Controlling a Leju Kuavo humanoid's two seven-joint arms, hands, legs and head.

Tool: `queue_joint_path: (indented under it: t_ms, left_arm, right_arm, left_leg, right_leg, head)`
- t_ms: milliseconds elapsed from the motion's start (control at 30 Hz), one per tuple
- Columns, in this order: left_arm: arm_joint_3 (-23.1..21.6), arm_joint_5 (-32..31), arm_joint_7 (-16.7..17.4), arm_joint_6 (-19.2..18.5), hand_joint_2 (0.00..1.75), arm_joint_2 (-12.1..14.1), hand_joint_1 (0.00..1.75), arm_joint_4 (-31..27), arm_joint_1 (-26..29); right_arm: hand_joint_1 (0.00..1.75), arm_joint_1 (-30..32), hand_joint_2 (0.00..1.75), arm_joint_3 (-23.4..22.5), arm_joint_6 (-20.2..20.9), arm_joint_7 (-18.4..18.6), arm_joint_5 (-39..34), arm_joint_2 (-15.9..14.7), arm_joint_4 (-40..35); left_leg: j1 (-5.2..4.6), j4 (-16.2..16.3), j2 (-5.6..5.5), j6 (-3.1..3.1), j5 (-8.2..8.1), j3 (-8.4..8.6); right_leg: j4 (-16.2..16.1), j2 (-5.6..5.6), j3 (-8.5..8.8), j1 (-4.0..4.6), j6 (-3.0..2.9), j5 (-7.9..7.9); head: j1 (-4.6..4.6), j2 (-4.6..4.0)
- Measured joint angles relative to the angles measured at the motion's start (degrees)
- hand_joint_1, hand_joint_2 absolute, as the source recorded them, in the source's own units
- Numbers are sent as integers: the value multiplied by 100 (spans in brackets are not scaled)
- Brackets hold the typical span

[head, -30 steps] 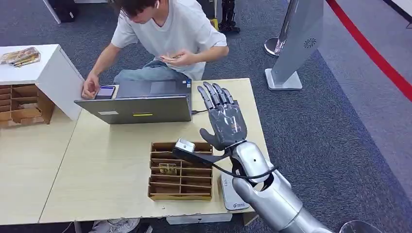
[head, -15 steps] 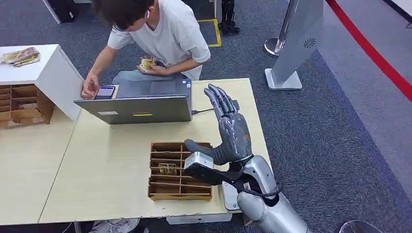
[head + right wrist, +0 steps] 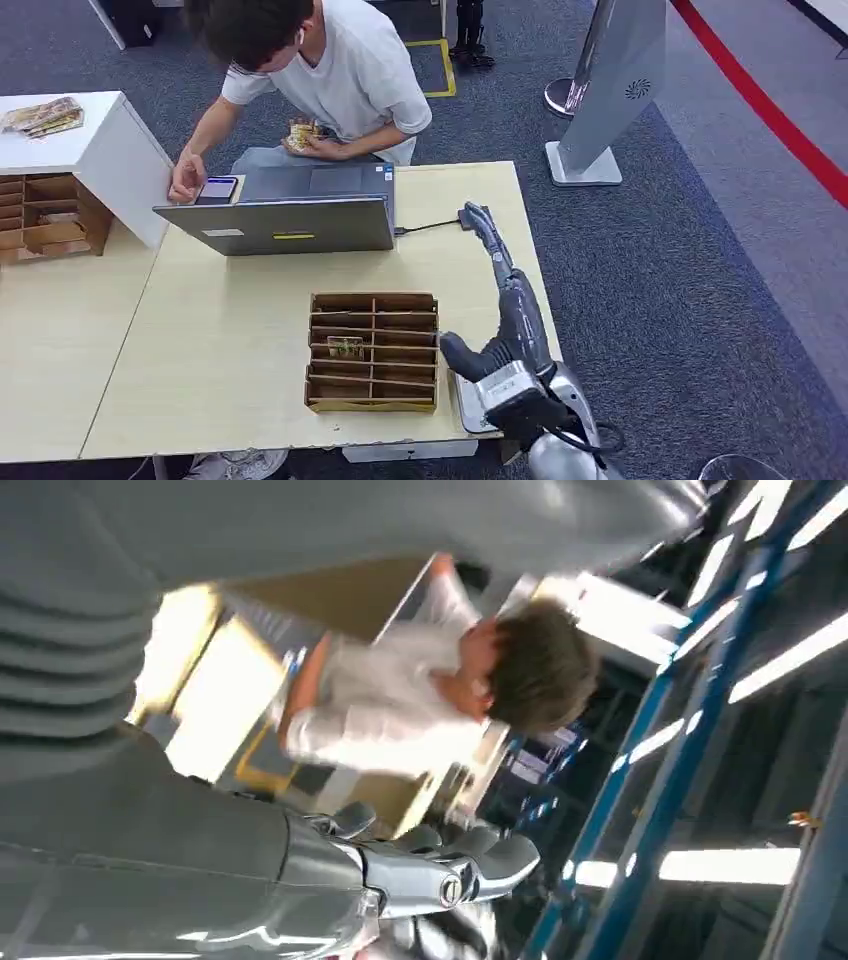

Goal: Pass the card to the sensor for recognition and then transmit it.

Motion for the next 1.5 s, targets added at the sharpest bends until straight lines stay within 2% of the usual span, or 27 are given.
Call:
queue_joint_path:
  t_ms: [167, 500, 600, 1500]
  left_arm:
    - [88, 77, -105, 55, 0, 0, 0, 0, 41]
    - [201, 138, -146, 85, 0, 0, 0, 0, 65]
    - [225, 131, -146, 98, 0, 0, 0, 0, 64]
    - [273, 160, -179, 111, 0, -2, 0, 0, 62]
  right_arm:
    - [0, 718, 0, -254, 750, -774, -1564, -70, -354]
    - [0, 1421, 0, -520, 1477, -1396, -2543, -135, -618]
    - [0, 1475, 0, -527, 1645, -1435, -2613, -135, -618]
    - [0, 1549, 0, -616, 1827, -1475, -2545, -135, -529]
  left_leg:
    - [0, 0, -2, 1, -6, -2]
    - [0, 0, 1, 2, -10, -2]
    - [0, 0, 1, 2, -10, -1]
    - [0, 0, 1, 2, -10, -1]
  right_leg:
    - [0, -2, 0, 0, -2, -4]
    - [0, 0, 1, 0, 4, -9]
    - [0, 0, 2, 0, 4, -9]
    - [0, 0, 1, 0, 4, -9]
  head:
    - [0, 0]
    - [0, 0]
    - [0, 0]
    - [0, 0]
